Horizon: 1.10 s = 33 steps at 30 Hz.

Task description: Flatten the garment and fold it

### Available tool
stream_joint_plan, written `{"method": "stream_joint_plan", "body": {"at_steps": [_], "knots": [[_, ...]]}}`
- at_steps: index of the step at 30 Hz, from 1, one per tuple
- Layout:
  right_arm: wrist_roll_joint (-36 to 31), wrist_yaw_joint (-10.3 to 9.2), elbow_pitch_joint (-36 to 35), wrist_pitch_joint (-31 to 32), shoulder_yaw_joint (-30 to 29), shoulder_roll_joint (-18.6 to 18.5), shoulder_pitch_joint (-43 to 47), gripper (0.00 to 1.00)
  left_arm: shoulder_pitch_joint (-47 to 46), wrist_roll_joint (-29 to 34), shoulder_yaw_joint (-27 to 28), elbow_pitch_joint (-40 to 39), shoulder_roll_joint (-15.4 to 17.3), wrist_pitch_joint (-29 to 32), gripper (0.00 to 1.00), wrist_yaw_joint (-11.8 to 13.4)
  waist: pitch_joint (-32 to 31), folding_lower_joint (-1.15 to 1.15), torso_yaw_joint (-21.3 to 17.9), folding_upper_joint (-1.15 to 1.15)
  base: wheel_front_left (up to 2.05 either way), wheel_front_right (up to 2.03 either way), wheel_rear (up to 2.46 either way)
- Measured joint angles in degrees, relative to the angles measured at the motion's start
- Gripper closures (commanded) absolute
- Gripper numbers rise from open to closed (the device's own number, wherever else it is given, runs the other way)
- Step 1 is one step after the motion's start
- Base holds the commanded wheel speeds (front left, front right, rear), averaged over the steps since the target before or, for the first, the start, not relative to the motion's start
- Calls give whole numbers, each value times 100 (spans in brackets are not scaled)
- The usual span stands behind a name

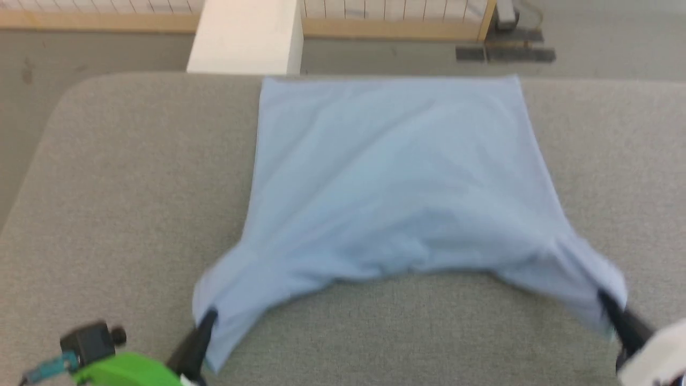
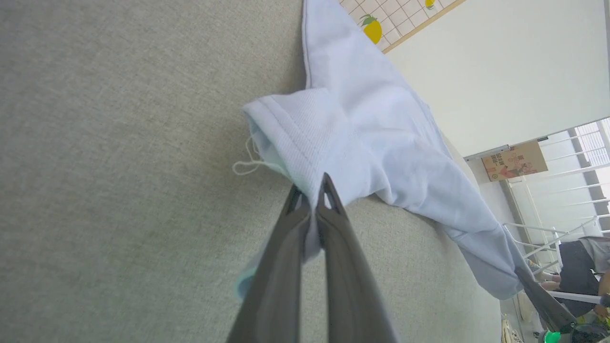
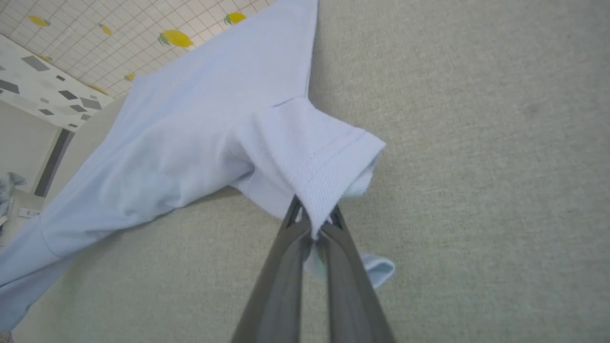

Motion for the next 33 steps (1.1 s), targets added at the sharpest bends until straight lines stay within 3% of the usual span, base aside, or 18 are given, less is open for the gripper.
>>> {"method": "stream_joint_plan", "body": {"at_steps": [8, 19, 27, 33], "knots": [[248, 0, -460, 588, -66, 73, 1187, 100, 1069, -222, 79, -390, 322, 490, 100, 191, -626, 0, 1, 0, 0, 0, 0], [438, 0, -789, 1032, -151, 189, 1913, 100, 1836, -388, 269, -826, 476, 600, 100, 320, -1177, 0, -100, 0, 0, 0, 0], [109, 0, -789, 882, 18, 88, 1874, 100, 1617, -255, 140, -954, 396, 386, 100, 254, -1152, 0, -78, 0, 0, 0, 0], [-357, 0, -10, 334, 383, -319, 1318, 100, 1044, 56, -216, -695, 201, 192, 100, 114, -916, 0, -9, 0, 0, 0, 0]]}}
